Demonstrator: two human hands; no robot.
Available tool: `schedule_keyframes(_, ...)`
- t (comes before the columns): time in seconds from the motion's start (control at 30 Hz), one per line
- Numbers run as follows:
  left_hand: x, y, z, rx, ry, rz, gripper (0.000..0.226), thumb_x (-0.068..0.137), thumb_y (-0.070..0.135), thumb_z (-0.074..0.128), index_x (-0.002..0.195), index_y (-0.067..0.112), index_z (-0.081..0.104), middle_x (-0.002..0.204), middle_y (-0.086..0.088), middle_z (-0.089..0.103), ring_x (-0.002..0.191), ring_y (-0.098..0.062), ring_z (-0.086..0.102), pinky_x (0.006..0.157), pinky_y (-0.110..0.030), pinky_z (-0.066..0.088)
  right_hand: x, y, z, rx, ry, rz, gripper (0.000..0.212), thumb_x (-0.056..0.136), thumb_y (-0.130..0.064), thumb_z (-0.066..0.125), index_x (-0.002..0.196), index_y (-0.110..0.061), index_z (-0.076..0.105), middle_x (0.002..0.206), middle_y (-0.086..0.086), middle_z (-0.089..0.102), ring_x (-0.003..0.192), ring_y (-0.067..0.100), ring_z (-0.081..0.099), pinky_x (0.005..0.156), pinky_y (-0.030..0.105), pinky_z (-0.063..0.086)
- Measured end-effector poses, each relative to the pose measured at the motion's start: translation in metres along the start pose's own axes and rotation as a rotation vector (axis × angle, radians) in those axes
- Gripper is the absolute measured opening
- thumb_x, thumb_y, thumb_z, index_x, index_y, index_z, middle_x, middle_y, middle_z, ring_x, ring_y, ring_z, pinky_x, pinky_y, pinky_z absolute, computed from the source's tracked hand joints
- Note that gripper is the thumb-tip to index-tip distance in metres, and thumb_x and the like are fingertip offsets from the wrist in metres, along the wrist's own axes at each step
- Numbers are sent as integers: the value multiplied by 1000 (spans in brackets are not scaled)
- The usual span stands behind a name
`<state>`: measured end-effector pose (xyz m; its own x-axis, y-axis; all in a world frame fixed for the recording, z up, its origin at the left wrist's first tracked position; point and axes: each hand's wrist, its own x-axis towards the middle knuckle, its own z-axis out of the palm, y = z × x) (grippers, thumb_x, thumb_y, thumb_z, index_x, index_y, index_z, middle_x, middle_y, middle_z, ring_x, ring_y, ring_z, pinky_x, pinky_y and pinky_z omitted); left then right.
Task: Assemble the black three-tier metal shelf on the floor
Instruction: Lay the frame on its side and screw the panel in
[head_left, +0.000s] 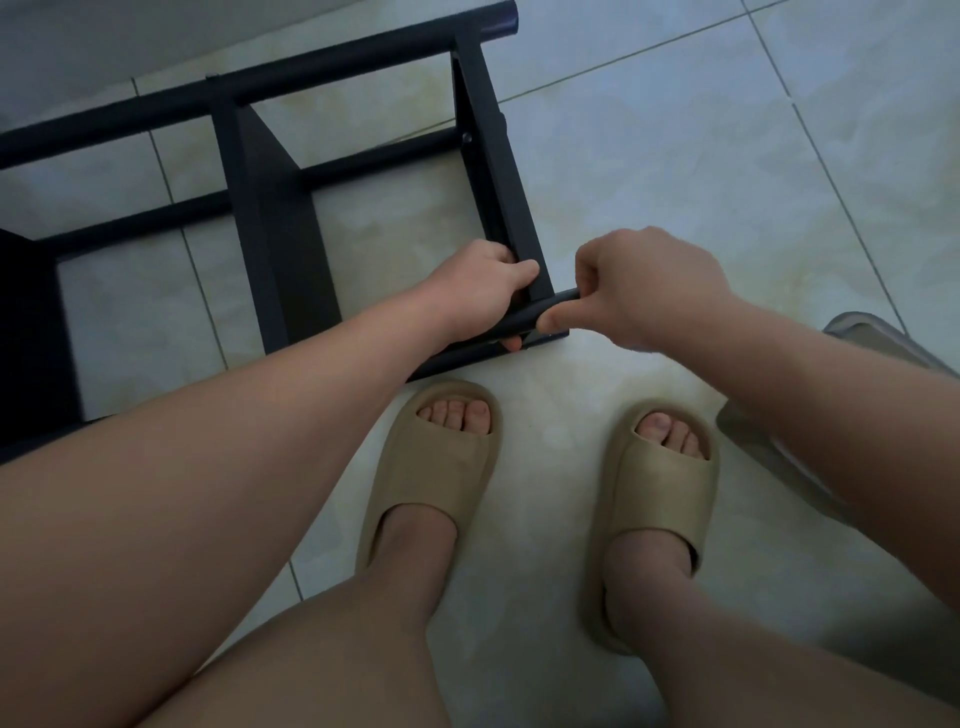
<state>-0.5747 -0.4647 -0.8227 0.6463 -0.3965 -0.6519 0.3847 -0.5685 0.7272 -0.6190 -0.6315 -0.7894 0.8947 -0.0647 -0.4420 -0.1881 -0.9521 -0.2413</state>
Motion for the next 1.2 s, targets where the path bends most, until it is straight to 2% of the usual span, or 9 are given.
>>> schedule_keyframes(0.1, -10, 11, 2, 28, 32, -28, 37, 103, 25, 50, 112, -10, 60, 97, -26, 72, 69, -33, 66, 83, -49, 57, 5, -9, -15, -172, -92, -46, 56, 67, -76, 72, 71, -23, 54, 71, -1, 58, 62, 16, 52, 52, 26, 29)
schedule_keyframes(0.17, -17, 21, 1, 202, 22, -66, 38, 104, 30, 48, 110, -5, 63, 105, -20, 68, 87, -29, 62, 83, -35, 50, 4, -18, -18, -248, -159, -64, 57, 69, -76, 71, 72, -22, 51, 76, 0, 58, 64, 17, 52, 51, 27, 29)
schedule_keyframes(0.23, -29, 35, -4, 390, 5, -113, 41, 106, 35, 42, 116, 1, 62, 119, -17, 63, 106, -32, 59, 86, -34, 42, -4, -25, -26, -244, -252, -50, 63, 69, -81, 68, 80, -21, 55, 82, -1, 62, 75, 20, 58, 54, 29, 32)
schedule_keyframes(0.4, -74, 71, -2, 625, 115, -77, 38, 104, 29, 41, 127, 4, 59, 128, -16, 62, 118, -34, 58, 88, -34, 44, -51, -19, -60, -242, -187, -49, 63, 90, -69, 56, 135, -26, 50, 124, 3, 61, 109, 28, 57, 75, 36, 41)
schedule_keyframes(0.5, -97, 92, 13, 884, 90, -20, 40, 106, 34, 37, 138, 15, 49, 140, -11, 55, 128, -34, 48, 103, -40, 41, -88, 11, -76, -191, -116, -57, 72, 96, -62, 52, 156, -31, 27, 157, 0, 39, 142, 28, 38, 99, 44, 42)
schedule_keyframes(0.6, -110, 114, 29, 1053, 78, 87, 52, 104, 44, 36, 152, 25, 35, 157, -5, 39, 146, -33, 26, 116, -48, 28, -126, 54, -81, -255, -73, -46, 79, 98, -63, 46, 161, -35, 7, 170, -3, 7, 156, 26, 7, 120, 50, 25)
schedule_keyframes(0.8, -110, 152, 91, 1389, -89, 312, 64, 103, 57, 30, 159, 34, 11, 168, 1, -13, 154, -31, -7, 122, -56, 10, -186, 152, -65, -246, -96, 147, 86, 98, -64, 45, 158, -41, -12, 168, -6, -20, 156, 29, -15, 123, 61, 8)
schedule_keyframes(0.97, -85, 151, 167, 1366, -199, 389, 68, 103, 57, 32, 160, 29, 8, 169, -1, -7, 154, -32, -2, 122, -55, 13, -199, 226, -32, -209, -186, 299, 88, 98, -64, 44, 158, -41, -16, 169, -6, -15, 157, 30, -8, 122, 58, 14)
schedule_keyframes(1.2, -26, 101, 225, 1003, -301, 226, 67, 102, 44, 45, 158, 21, 14, 161, -10, 29, 142, -38, 34, 113, -52, 33, -166, 278, 27, -113, -339, 305, 68, 102, -43, 48, 160, -38, 14, 161, 1, 35, 144, 29, 37, 112, 44, 36)
